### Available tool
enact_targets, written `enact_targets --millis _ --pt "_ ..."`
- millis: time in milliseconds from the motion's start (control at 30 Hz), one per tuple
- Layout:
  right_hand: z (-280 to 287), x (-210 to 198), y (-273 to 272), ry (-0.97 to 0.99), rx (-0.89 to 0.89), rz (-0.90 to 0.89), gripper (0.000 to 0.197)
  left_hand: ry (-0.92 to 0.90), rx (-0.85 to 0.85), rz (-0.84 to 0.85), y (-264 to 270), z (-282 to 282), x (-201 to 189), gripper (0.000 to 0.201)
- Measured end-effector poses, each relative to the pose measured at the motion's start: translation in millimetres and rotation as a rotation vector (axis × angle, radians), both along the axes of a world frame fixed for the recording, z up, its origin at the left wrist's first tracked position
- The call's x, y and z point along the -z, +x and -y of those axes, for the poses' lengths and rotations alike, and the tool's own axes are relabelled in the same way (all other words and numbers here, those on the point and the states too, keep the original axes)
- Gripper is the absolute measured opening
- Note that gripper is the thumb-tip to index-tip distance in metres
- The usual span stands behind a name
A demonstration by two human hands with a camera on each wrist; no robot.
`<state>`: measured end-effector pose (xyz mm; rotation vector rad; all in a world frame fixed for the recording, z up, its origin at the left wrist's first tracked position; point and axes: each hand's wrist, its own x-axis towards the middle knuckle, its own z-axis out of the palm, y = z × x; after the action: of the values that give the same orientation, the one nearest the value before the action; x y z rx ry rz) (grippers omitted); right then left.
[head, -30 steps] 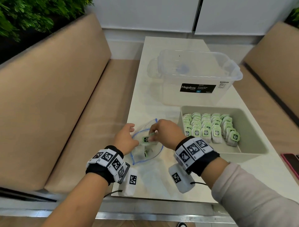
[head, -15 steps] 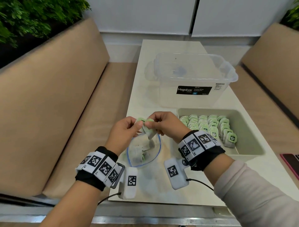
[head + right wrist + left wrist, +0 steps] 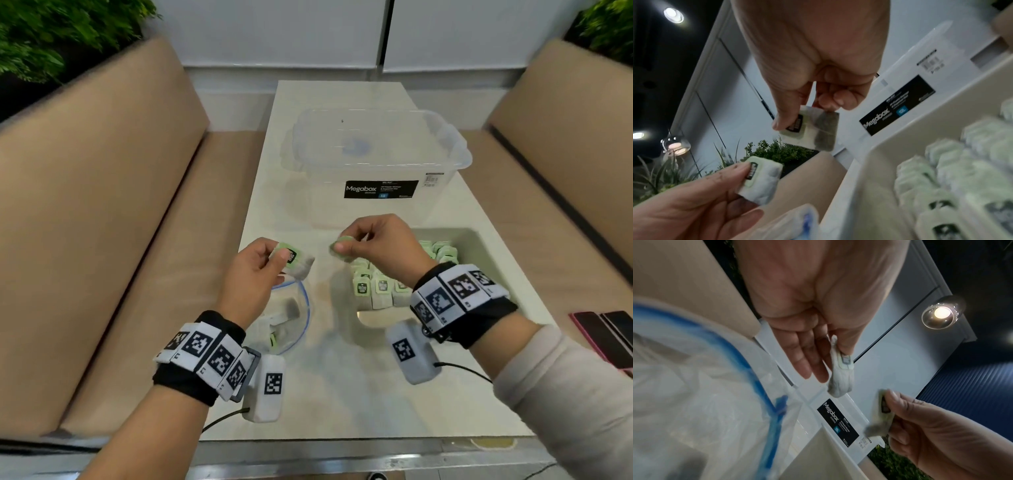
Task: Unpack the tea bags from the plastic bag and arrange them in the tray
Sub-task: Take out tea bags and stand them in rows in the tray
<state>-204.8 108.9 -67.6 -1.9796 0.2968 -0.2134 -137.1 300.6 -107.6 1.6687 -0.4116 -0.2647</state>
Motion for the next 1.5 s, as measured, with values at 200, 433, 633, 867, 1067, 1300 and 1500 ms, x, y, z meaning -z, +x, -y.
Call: enact_targets --millis 200,433,633,867,1067,1300,1500 --pt "49.1 2.0 -2.6 -0.321 -0.113 -0.266 0.007 -0.031 0.006 0.032 -9.0 20.9 4.9 0.015" --pt "63.1 8.0 14.0 -0.706 -0.408 -0.502 0.011 0.020 -0.066 0.058 -14.4 36.9 7.3 0.025" --pt "59.8 18.4 33.7 -0.813 -0.598 -0.629 0.022 0.047 -0.098 0.057 -18.8 44.8 4.1 0.028" --pt "53.4 39.2 51.1 -0.858 -0.745 -0.704 0.028 0.042 -0.131 0.015 -21.3 50.3 9.0 0.027" --pt "45.0 48.2 63.4 -0.975 -0.796 -0.706 0.020 0.072 -0.156 0.006 -25.0 52.6 9.0 0.027" --pt "45.7 51.4 61.3 -0.978 -0.738 -0.676 0.029 0.055 -0.139 -0.006 -28.2 53.2 9.3 0.025" --pt "59.6 12.8 52.5 -0.737 -0.610 -0.567 0.028 0.087 -0.085 -0.021 -24.1 54.5 5.7 0.027"
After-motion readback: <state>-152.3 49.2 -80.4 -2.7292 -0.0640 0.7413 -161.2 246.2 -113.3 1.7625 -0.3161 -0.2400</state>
